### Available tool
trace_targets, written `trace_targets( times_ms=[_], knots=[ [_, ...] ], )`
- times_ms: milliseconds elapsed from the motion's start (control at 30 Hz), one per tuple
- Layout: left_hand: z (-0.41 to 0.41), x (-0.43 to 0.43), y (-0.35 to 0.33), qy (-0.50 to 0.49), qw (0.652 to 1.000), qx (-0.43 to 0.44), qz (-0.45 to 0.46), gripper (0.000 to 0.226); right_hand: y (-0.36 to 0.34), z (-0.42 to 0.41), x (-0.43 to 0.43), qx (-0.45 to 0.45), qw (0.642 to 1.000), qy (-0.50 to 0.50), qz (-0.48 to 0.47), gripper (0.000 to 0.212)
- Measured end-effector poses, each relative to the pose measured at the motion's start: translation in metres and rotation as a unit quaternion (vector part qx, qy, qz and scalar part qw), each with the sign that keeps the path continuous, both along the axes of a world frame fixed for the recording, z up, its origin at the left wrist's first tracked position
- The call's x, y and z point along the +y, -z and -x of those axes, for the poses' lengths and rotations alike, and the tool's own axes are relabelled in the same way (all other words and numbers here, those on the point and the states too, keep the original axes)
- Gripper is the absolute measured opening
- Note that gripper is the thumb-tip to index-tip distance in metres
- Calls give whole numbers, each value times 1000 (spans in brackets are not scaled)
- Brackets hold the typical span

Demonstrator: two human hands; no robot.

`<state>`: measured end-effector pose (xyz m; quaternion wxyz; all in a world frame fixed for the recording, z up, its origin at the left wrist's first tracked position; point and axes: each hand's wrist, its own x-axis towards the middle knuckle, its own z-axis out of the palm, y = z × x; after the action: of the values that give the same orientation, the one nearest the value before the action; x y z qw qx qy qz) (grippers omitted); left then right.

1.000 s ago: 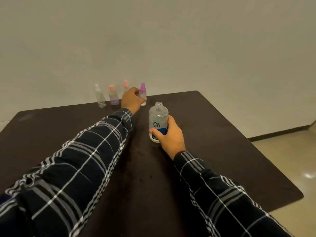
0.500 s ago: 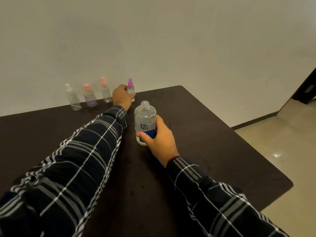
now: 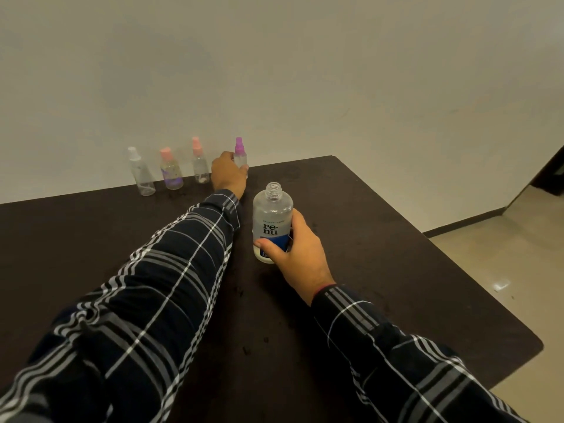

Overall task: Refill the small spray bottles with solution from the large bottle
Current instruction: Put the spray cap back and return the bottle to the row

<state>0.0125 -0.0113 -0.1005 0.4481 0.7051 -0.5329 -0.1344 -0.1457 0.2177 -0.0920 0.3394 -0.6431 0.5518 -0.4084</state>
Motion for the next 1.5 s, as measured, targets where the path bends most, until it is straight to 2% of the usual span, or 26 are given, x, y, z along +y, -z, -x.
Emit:
trace_targets(
  times_ms=[367, 867, 1233, 1333, 1500],
  knots=[
    [-4, -2, 6, 8, 1000, 24, -12, 38, -2, -1, 0, 15, 1000, 5, -3, 70],
    [-18, 5, 3, -65, 997, -31, -29, 32, 0, 0, 0, 18, 1000, 10, 2, 68],
    [-17, 24, -6, -67, 992, -40, -97, 31, 0, 0, 1, 25, 999, 16, 15, 67],
    [-18, 39, -7, -75, 994, -46, -66, 24, -3, -1, 2, 27, 999, 14, 17, 68],
    [-20, 63, -16, -128, 989, -64, 45, 25, -4, -2, 4, 24, 999, 13, 18, 68]
  ],
)
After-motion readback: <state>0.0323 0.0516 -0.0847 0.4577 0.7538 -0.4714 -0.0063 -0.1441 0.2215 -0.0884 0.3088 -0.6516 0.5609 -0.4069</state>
